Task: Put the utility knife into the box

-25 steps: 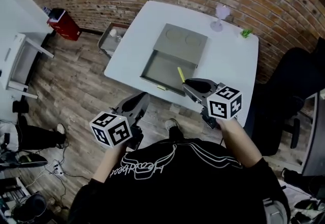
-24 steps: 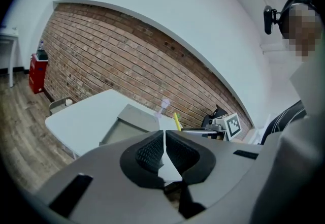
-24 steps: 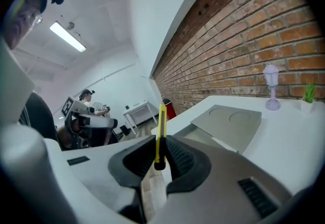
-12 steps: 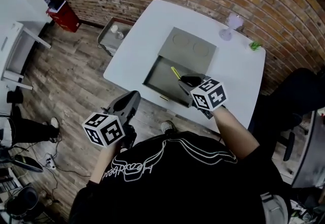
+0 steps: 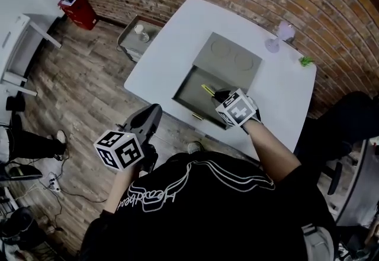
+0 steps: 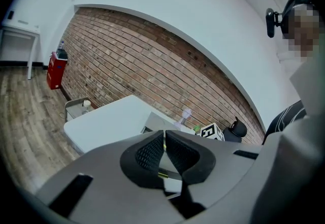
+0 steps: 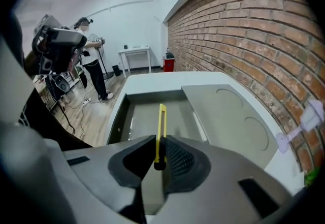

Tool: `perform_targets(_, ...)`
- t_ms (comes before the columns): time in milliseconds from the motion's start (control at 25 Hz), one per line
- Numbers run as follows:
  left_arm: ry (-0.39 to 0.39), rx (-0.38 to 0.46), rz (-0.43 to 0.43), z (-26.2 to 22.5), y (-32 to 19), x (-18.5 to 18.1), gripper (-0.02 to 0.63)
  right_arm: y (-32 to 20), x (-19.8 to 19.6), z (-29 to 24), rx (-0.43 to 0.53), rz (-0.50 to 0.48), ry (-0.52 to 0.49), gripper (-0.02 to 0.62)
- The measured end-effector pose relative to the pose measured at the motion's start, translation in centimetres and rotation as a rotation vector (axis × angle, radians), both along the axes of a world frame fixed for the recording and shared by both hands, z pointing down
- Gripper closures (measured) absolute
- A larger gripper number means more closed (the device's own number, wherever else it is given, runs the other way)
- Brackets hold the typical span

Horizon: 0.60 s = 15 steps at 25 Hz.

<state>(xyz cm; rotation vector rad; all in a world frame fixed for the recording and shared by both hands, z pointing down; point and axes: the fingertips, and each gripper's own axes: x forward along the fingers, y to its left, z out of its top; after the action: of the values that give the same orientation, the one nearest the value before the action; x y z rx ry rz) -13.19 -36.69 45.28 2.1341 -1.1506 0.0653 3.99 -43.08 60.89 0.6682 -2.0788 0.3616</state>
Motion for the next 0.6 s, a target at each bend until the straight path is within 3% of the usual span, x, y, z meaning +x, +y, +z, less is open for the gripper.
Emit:
perform_targets(360,-0.006,-0.061,0.011,1.0,-0.7,-2.6,0.569,-1.3,1.1,2.5,-0.058,0.005,0.218,0.529)
perform_targets(600,-0.021,-0.085,0.035,1.2,-1.1,-3.2,0.569,-0.6,0.9,3.6,-0.107,0.001,0.234,0.529)
